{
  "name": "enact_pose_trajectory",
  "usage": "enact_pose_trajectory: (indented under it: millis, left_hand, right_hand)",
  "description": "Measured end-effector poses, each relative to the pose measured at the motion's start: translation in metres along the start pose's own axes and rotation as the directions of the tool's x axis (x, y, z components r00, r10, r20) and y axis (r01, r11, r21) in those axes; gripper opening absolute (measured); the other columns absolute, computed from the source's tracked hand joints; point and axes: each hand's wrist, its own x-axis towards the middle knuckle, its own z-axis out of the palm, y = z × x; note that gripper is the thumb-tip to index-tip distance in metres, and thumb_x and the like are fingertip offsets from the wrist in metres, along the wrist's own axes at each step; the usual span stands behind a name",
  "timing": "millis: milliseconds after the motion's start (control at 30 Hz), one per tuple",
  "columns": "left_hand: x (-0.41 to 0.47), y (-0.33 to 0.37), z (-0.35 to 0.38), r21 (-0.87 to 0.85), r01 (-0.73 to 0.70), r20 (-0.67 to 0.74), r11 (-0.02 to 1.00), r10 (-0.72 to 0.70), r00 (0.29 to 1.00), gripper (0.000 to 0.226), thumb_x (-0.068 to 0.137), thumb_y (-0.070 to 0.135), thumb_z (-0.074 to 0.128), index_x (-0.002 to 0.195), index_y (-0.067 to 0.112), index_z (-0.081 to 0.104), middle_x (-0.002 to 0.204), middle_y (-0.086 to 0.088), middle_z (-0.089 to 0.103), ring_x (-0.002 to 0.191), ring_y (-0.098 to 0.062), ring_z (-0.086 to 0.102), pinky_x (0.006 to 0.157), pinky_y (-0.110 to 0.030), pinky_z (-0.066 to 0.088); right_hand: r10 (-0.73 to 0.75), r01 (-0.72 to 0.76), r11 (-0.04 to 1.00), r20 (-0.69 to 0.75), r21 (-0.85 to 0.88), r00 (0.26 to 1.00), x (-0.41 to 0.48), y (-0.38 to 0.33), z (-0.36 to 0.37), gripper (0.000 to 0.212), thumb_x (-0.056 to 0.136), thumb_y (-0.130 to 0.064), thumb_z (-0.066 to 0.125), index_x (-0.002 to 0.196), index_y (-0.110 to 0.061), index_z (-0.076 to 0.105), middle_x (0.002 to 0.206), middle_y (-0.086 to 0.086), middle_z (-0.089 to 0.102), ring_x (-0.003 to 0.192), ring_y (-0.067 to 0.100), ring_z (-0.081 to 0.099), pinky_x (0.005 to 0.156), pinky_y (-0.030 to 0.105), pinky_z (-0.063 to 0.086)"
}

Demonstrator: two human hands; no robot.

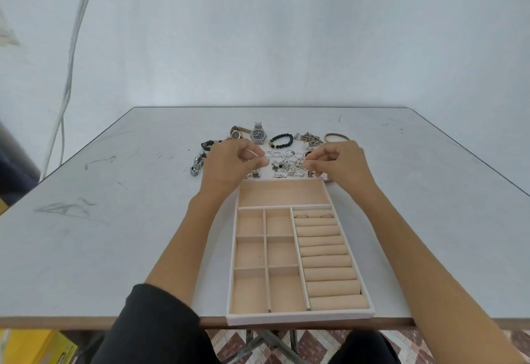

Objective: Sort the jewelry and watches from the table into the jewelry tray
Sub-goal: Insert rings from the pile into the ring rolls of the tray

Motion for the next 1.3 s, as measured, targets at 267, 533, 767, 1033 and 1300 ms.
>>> enact_pose_trajectory:
  millis: [267,533,767,1033,1300]
  left_hand:
    - [-0.034,0.031,0.005,-0.108,-0.101,0.042,0.989,0.106,0.994,0.008,0.074,0.026,0.081,0.079,0.026,0.074,0.071,0.013,0.07,0.069,0.002,0.059,0.073,-0.019,0.047]
    - [-0.044,0.039,0.01,-0.102,-0.186,0.022,0.977,0.19,0.982,0.019,0.066,0.049,0.072,0.077,0.033,0.075,0.075,0.015,0.072,0.073,-0.005,0.061,0.079,-0.042,0.052]
    - [-0.044,0.035,0.009,-0.094,-0.206,-0.005,0.974,0.206,0.979,0.013,0.072,0.047,0.071,0.08,0.037,0.072,0.079,0.02,0.071,0.073,-0.009,0.061,0.077,-0.046,0.052]
    - [-0.045,0.036,0.005,-0.088,-0.191,-0.018,0.978,0.19,0.982,0.004,0.074,0.037,0.075,0.077,0.035,0.072,0.076,0.017,0.07,0.072,-0.008,0.061,0.078,-0.044,0.052]
    - [-0.044,0.036,0.006,-0.078,-0.19,-0.014,0.979,0.19,0.982,0.004,0.073,0.036,0.074,0.076,0.034,0.072,0.077,0.017,0.07,0.071,-0.008,0.062,0.078,-0.043,0.053]
  right_hand:
    - [-0.07,0.071,0.991,-0.013,0.112,0.997,-0.029,-0.011,-0.02,0.01,0.073,-0.012,0.081,0.082,-0.01,0.076,0.07,0.008,0.072,0.058,0.007,0.06,0.06,0.012,0.047]
    - [-0.11,0.105,0.993,0.115,0.048,0.987,-0.076,-0.003,-0.031,0.008,0.075,-0.014,0.079,0.079,-0.02,0.077,0.074,-0.008,0.074,0.07,0.012,0.067,0.066,0.027,0.049]
    - [-0.172,0.171,0.985,0.159,0.024,0.972,-0.091,0.008,-0.034,0.01,0.075,-0.011,0.079,0.076,-0.021,0.077,0.077,-0.009,0.073,0.073,0.013,0.064,0.061,0.025,0.043]
    - [-0.318,0.326,0.943,0.112,-0.062,0.941,-0.091,0.012,-0.034,0.007,0.072,-0.018,0.082,0.077,-0.022,0.078,0.076,-0.009,0.069,0.074,0.016,0.06,0.053,0.021,0.041]
    - [-0.259,0.276,0.957,0.172,-0.083,0.95,-0.089,0.017,-0.031,0.013,0.075,-0.011,0.08,0.074,-0.024,0.076,0.084,-0.01,0.066,0.079,0.017,0.058,0.055,0.028,0.041]
